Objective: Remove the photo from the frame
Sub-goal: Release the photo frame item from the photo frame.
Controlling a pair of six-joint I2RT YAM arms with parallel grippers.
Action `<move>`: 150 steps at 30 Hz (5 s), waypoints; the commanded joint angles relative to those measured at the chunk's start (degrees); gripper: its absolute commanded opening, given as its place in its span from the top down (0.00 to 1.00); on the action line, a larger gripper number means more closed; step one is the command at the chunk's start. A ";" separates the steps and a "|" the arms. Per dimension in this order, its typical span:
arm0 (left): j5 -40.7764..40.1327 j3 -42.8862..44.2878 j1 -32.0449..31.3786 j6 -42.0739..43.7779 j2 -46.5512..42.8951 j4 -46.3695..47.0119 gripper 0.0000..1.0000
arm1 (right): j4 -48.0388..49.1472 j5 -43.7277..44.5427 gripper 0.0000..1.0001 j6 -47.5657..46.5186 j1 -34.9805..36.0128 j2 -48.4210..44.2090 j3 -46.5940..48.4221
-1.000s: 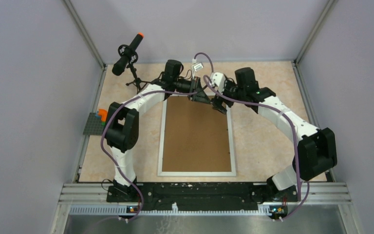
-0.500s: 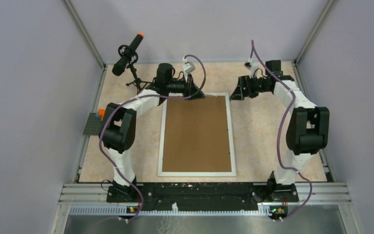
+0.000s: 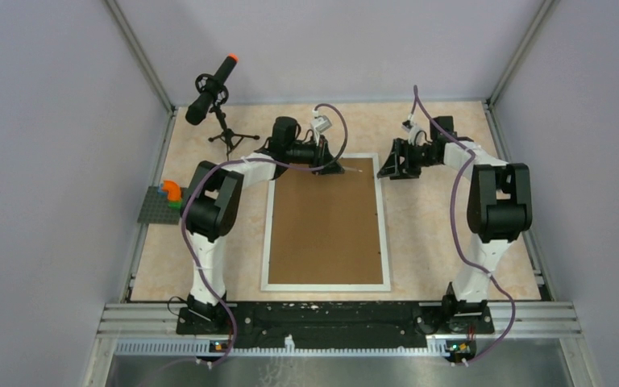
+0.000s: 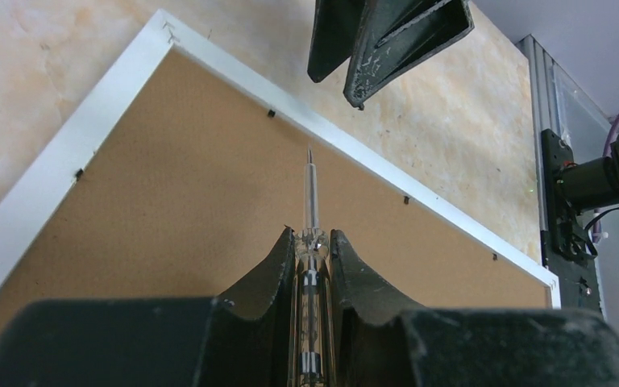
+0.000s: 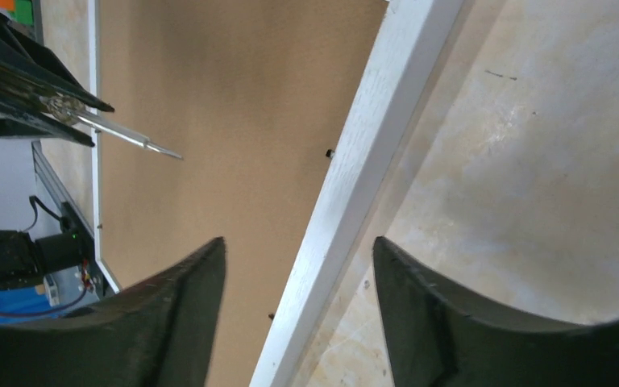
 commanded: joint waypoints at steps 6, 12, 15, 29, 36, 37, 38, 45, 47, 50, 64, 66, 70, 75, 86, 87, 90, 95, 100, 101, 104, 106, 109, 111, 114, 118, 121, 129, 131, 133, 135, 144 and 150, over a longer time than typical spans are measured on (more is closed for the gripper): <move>0.14 4.85 -0.52 -2.17 5.59 3.07 1.00 | 3.43 1.48 0.53 -0.70 0.15 5.03 1.04; 0.53 5.84 -0.93 -3.79 8.17 4.56 1.00 | 5.05 2.07 0.58 -0.17 1.51 6.52 0.19; 1.16 6.09 -1.22 -4.56 9.04 5.04 1.00 | 5.52 2.22 0.63 0.11 2.07 6.98 -0.10; -2.19 6.76 -1.71 -11.40 12.47 8.06 1.00 | 5.53 3.21 0.76 -0.37 3.83 7.65 -0.72; -3.05 7.41 -2.37 -11.52 13.47 7.87 1.00 | 5.19 3.71 0.82 -0.56 4.58 7.83 -0.72; -3.12 7.42 -2.38 -11.59 13.65 7.65 1.00 | 5.21 3.75 0.82 -0.55 4.67 7.87 -0.76; -3.41 7.40 -2.40 -11.66 13.74 7.64 1.00 | 5.18 3.79 0.82 -0.54 4.76 7.91 -0.72; -3.38 8.30 -3.28 -12.10 15.02 7.67 1.00 | 5.20 3.98 0.86 -0.54 5.56 8.17 -0.64; -3.53 8.55 -3.58 -12.21 15.31 7.64 1.00 | 5.29 3.98 0.86 -0.54 5.71 8.27 -0.58; -3.38 8.73 -3.89 -12.41 15.92 7.82 1.00 | 5.17 4.09 0.87 -0.52 5.89 8.44 -0.38; 1.46 8.99 -5.51 -13.11 17.11 8.06 1.00 | 5.52 4.85 0.94 0.15 6.51 9.65 0.81; 2.23 9.23 -6.21 -13.15 17.09 7.97 1.00 | 5.73 4.96 0.97 0.40 6.89 9.82 0.87; 3.31 10.56 -7.86 -11.17 17.56 5.45 1.00 | 6.89 4.92 1.00 1.54 7.66 10.23 0.68; 4.59 11.81 -9.03 -11.19 18.78 4.43 1.00 | 8.01 5.21 1.00 2.53 8.34 10.50 0.25; 5.36 13.66 -14.55 2.88 11.46 -2.04 1.00 | 10.38 5.48 1.00 5.64 8.68 10.64 -0.95; 5.14 13.58 -15.21 3.97 10.91 -2.23 1.00 | 10.60 5.48 1.00 5.81 8.62 10.64 -1.02; 5.02 13.94 -16.37 5.25 10.20 -2.43 1.00 | 10.79 5.66 1.00 6.29 8.64 10.64 -1.15; 4.19 14.36 -17.66 7.25 9.47 -2.78 1.00 | 10.66 6.33 1.00 6.38 8.61 10.38 -1.38; 0.66 15.24 -18.50 11.28 7.63 -5.74 1.00 | 10.09 6.60 1.00 6.46 8.64 10.18 -1.24; -0.47 15.24 -18.27 11.66 7.11 -6.46 1.00 | 9.65 6.85 1.00 6.08 8.51 9.81 -1.20; -2.79 15.61 -18.33 15.09 5.73 -10.27 1.00 | 9.96 7.74 1.00 5.91 8.08 8.30 -2.32; -4.03 16.25 -18.72 16.35 5.06 -12.67 1.00 | 10.13 7.90 1.00 6.23 8.02 7.94 -2.71; -4.56 16.87 -18.66 15.09 4.51 -13.86 1.00 | 10.70 8.15 1.00 7.03 8.03 7.91 -2.97; -6.72 18.68 -18.39 12.84 4.76 -16.11 1.00 | 10.52 9.24 1.00 7.39 8.02 7.92 -2.79; -9.78 23.44 -18.51 11.23 5.43 -21.96 1.00 | 10.74 10.56 1.00 8.24 7.93 7.49 -3.13; -11.88 26.24 -20.22 14.39 5.05 -25.55 1.00 | 11.42 10.76 1.00 9.79 7.93 7.52 -3.32; -13.18 26.42 -21.89 18.97 4.40 -27.08 1.00 | 11.35 10.87 1.00 10.09 7.98 7.80 -3.17; -16.87 23.22 -16.07 3.93 3.64 -20.75 1.00 | 10.99 10.96 1.00 9.57 7.84 7.28 -3.59; -15.49 18.84 -12.83 -4.03 2.09 -13.19 1.00 | 11.16 11.19 1.00 9.55 7.77 7.05 -4.08; -14.01 14.38 -10.28 -10.80 0.51 -4.93 1.00 | 11.21 11.64 1.00 9.49 7.67 6.94 -4.59; -13.22 10.04 -8.43 -17.77 -0.39 1.02 1.00 | 11.20 11.95 1.00 9.32 7.50 6.98 -4.77; -14.28 -2.52 -4.21 -31.59 -2.06 18.76 1.00 | 11.42 11.71 1.00 9.36 7.18 6.69 -5.44; -16.48 -5.85 -3.40 -28.54 -0.23 28.98 1.00 | 10.32 9.75 1.00 8.36 6.95 6.77 -5.65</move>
